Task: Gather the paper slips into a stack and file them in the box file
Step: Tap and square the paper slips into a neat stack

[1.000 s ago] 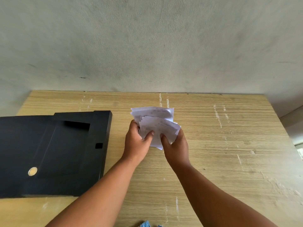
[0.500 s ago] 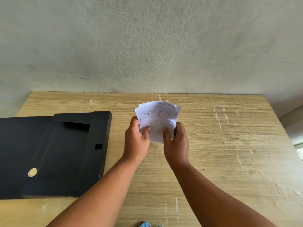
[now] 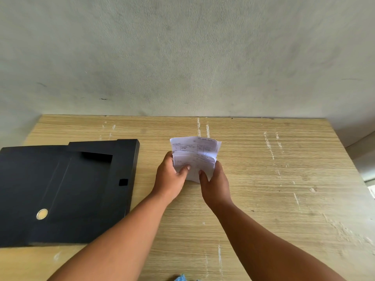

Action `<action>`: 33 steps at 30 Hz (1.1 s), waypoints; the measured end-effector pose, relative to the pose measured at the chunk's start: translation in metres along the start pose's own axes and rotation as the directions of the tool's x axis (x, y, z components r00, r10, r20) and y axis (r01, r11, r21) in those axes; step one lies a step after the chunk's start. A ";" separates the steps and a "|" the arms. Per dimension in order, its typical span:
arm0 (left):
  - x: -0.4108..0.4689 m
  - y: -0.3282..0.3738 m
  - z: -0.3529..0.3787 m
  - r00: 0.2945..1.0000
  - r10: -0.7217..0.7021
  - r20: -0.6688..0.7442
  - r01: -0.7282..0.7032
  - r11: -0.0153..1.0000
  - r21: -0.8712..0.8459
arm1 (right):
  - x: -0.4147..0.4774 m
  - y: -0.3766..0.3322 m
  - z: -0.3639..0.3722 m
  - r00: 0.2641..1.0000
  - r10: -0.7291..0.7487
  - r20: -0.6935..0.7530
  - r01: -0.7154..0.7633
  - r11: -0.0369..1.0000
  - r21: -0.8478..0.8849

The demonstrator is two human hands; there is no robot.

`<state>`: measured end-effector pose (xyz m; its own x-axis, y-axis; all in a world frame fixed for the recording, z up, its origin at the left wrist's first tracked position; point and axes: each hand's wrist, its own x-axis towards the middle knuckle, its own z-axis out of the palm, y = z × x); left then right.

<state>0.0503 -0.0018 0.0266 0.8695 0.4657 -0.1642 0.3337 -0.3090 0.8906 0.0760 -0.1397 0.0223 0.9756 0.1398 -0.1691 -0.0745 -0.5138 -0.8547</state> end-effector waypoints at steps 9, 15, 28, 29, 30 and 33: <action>-0.004 0.009 -0.005 0.997 0.033 0.068 -0.004 0.917 -0.400 | -0.003 -0.014 -0.009 1.000 0.007 0.008 -0.009 0.957 0.289; -0.007 0.029 0.004 0.989 -0.064 -0.131 -0.018 0.840 -0.543 | -0.003 -0.040 -0.002 0.994 0.074 -0.077 -0.021 0.842 0.539; 0.000 0.055 0.012 0.936 -0.246 -0.253 0.059 0.815 -0.577 | 0.009 -0.068 0.001 0.938 0.321 -0.128 -0.169 0.750 0.640; -0.001 0.056 0.014 0.934 -0.248 -0.259 0.064 0.826 -0.561 | 0.009 -0.067 0.001 0.932 0.341 -0.125 -0.183 0.738 0.649; -0.002 0.055 0.015 0.931 -0.251 -0.266 0.070 0.836 -0.544 | 0.009 -0.066 0.002 0.927 0.353 -0.123 -0.190 0.730 0.657; -0.001 0.049 0.017 0.923 -0.253 -0.290 0.067 0.849 -0.525 | 0.009 -0.062 0.002 0.918 0.380 -0.112 -0.212 0.711 0.671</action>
<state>0.0723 -0.0312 0.0627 0.6130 0.7482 -0.2536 0.1507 0.2044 0.9672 0.0893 -0.1050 0.0731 0.8906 -0.1620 -0.4250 -0.3984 0.1729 -0.9008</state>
